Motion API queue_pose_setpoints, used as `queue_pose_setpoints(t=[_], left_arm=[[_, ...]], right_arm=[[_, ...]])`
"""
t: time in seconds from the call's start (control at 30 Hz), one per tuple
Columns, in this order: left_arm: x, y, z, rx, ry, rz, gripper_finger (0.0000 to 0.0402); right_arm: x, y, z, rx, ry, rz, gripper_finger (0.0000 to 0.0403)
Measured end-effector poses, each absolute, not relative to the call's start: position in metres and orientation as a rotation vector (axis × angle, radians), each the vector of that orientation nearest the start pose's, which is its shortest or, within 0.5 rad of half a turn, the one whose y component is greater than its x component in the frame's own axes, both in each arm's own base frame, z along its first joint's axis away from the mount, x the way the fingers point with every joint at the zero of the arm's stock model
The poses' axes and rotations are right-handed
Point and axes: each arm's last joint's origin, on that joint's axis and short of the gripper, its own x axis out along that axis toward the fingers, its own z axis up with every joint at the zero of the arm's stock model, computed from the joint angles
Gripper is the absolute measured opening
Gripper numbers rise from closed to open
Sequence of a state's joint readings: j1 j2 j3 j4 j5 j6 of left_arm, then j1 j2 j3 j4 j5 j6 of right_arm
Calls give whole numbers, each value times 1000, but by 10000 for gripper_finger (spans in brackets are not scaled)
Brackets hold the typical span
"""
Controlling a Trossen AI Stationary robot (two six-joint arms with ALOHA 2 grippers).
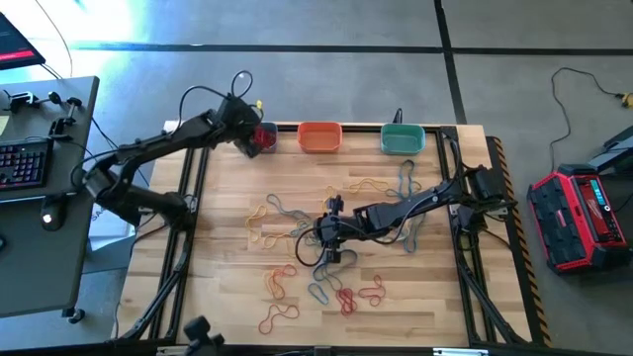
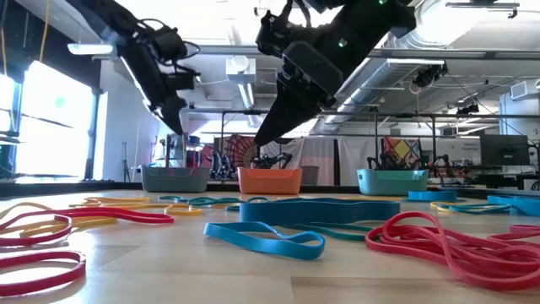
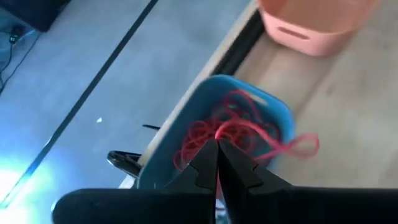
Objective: Sort rubber bands into baskets
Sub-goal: Put the red rubber band into the blue bin
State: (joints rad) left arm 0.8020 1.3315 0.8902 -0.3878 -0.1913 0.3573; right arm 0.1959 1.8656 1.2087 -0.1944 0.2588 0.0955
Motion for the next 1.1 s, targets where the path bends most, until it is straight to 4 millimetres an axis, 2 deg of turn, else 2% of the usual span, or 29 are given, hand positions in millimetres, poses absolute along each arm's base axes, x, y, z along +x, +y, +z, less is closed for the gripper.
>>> queue_pose_setpoints(t=[0.33,0.57,0.77,0.9,1.0,1.1], left_arm=[[188,242,227,51,977,756,0],[185,264,211,-64,1020,836,6],[186,262,207,-70,1062,810,56],[189,253,219,-49,1026,789,93],[193,240,230,-57,965,724,110],[198,218,240,-64,890,612,117]], right_arm=[[385,69,182,-124,821,-88,144],[385,69,182,-124,821,-88,144],[385,69,182,-125,821,-88,144],[385,69,182,-126,821,-87,144],[385,69,182,-125,821,-88,144],[385,69,182,-125,821,-87,144]])
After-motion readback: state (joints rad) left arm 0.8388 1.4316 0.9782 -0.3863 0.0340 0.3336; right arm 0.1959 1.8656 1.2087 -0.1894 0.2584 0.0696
